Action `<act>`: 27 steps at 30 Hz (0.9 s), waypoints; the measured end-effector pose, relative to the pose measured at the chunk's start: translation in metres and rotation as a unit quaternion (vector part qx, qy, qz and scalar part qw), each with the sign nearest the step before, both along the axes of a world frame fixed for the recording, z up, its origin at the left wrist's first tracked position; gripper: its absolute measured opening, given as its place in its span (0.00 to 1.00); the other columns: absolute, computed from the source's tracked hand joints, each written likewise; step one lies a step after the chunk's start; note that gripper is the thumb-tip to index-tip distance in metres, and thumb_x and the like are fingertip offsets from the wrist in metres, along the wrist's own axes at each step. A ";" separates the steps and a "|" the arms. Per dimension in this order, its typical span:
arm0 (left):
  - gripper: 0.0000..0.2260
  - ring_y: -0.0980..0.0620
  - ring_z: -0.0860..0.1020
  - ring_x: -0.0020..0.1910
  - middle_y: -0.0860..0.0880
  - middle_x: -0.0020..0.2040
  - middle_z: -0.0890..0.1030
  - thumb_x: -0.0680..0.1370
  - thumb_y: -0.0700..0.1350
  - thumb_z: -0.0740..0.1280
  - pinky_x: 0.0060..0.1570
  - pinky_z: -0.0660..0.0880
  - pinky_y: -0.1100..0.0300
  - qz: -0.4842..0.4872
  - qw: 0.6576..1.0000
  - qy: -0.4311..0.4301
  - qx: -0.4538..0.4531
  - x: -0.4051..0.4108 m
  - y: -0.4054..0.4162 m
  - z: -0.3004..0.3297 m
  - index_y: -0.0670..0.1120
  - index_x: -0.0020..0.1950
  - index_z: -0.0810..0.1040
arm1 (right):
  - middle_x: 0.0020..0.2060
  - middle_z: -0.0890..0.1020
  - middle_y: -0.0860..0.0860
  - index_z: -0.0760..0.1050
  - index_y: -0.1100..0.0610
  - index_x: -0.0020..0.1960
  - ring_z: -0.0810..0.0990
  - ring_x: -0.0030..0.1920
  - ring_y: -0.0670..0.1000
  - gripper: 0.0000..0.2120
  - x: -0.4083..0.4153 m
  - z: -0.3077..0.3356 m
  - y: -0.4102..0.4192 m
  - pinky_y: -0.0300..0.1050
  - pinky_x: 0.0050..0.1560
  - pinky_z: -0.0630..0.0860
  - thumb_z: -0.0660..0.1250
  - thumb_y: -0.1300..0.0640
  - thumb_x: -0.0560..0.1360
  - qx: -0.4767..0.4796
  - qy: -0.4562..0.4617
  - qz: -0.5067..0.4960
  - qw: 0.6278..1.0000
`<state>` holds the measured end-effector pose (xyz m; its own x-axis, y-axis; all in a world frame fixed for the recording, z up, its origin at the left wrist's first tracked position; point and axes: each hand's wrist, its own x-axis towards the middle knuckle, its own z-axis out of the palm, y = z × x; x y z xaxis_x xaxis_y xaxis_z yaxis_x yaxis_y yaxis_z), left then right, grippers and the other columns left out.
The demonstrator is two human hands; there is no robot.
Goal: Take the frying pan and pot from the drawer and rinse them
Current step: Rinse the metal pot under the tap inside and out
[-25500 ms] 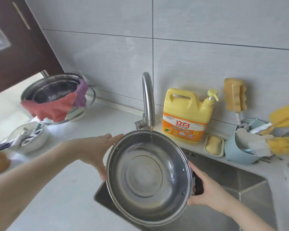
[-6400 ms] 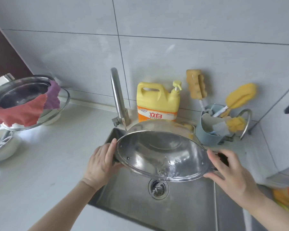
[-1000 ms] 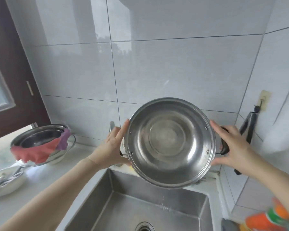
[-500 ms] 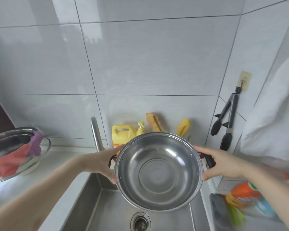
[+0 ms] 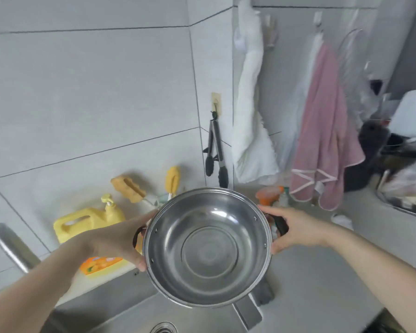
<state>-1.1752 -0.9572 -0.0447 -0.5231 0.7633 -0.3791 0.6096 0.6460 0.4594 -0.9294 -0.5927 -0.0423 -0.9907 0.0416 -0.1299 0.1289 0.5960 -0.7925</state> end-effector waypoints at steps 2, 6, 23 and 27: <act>0.58 0.60 0.63 0.74 0.62 0.75 0.64 0.54 0.67 0.81 0.74 0.63 0.51 -0.043 0.999 -0.002 0.000 0.013 0.039 0.009 0.75 0.73 0.46 | 0.59 0.79 0.34 0.64 0.30 0.68 0.76 0.57 0.33 0.46 0.039 -0.001 0.017 0.38 0.62 0.74 0.82 0.58 0.61 0.006 0.005 -0.047 0.999; 0.54 0.65 0.65 0.71 0.69 0.69 0.71 0.59 0.52 0.84 0.72 0.62 0.58 -0.122 0.991 -0.058 0.019 0.065 0.125 0.030 0.75 0.71 0.50 | 0.61 0.75 0.27 0.63 0.29 0.66 0.70 0.64 0.31 0.46 0.127 0.000 0.051 0.30 0.66 0.65 0.83 0.58 0.61 -0.010 0.000 -0.129 0.992; 0.55 0.65 0.63 0.74 0.67 0.74 0.66 0.62 0.44 0.84 0.75 0.59 0.58 -0.498 0.858 -0.114 0.055 0.462 0.493 0.033 0.64 0.78 0.53 | 0.56 0.74 0.24 0.63 0.32 0.68 0.70 0.60 0.25 0.45 0.644 0.019 0.143 0.21 0.57 0.63 0.83 0.56 0.60 0.015 -0.002 -0.491 0.871; 0.55 0.73 0.66 0.67 0.71 0.70 0.66 0.63 0.41 0.82 0.63 0.69 0.68 -0.554 0.823 -0.124 0.020 0.583 0.572 0.030 0.68 0.75 0.49 | 0.57 0.72 0.26 0.59 0.28 0.66 0.67 0.56 0.21 0.45 0.759 0.021 0.135 0.17 0.52 0.63 0.82 0.53 0.62 0.006 -0.018 -0.571 0.820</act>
<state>-0.5926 -0.3848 -0.0143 0.5923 0.7339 -0.3326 0.6984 -0.2617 0.6662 -0.1704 -0.4578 -0.0215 -0.2993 0.9420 -0.1516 0.6329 0.0771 -0.7704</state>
